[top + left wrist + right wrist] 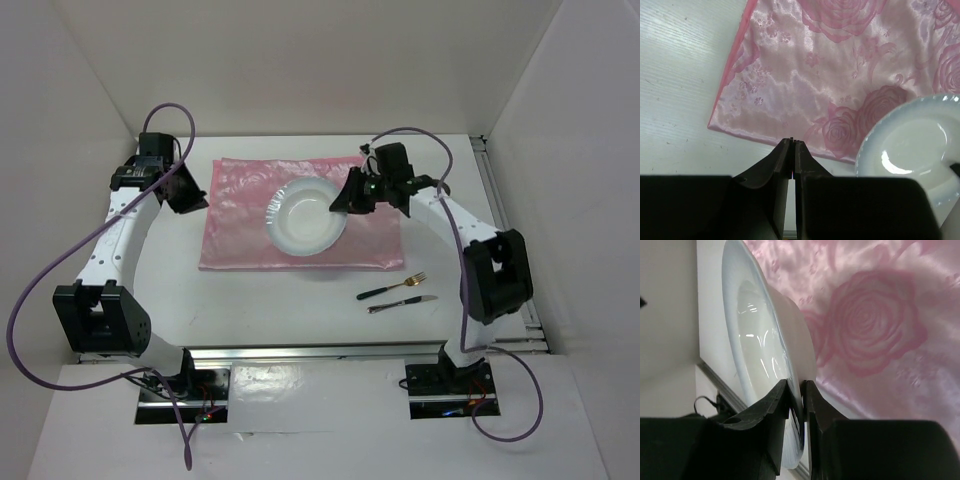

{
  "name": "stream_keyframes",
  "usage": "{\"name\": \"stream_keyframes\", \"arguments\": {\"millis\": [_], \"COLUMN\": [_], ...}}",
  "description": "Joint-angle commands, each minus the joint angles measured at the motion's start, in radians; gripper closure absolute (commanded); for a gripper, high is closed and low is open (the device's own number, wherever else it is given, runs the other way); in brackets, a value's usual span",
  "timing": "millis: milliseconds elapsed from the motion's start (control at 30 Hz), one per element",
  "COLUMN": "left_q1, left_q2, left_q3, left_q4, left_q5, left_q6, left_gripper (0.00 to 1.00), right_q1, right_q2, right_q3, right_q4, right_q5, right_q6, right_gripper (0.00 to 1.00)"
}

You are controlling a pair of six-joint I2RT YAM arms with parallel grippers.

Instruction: Set the dinner table for one person

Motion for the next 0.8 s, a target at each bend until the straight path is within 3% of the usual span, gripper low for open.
{"name": "stream_keyframes", "arguments": {"millis": [0,233,767], "left_q1": [-0.004,-0.004,-0.004], "left_q2": [0.01,0.01,0.01], "left_q3": [0.035,0.013,0.004], "left_q4": [-0.005,-0.005,0.005], "left_q5": [0.001,0.022,0.013], "left_q6": [0.018,0.018,0.027], "left_gripper": [0.79,0.79,0.79], "right_q1": [-0.038,-0.069,-0.106], "right_q2": [0.063,0.249,0.417], "right_q3": [0.098,0.204,0.218], "right_q4": [0.177,0.256,0.408], "right_q5": [-0.12,-0.119,-0.202], "right_q6": [0.091,0.142,0.25], "right_gripper": [1.0,1.0,1.0]}}
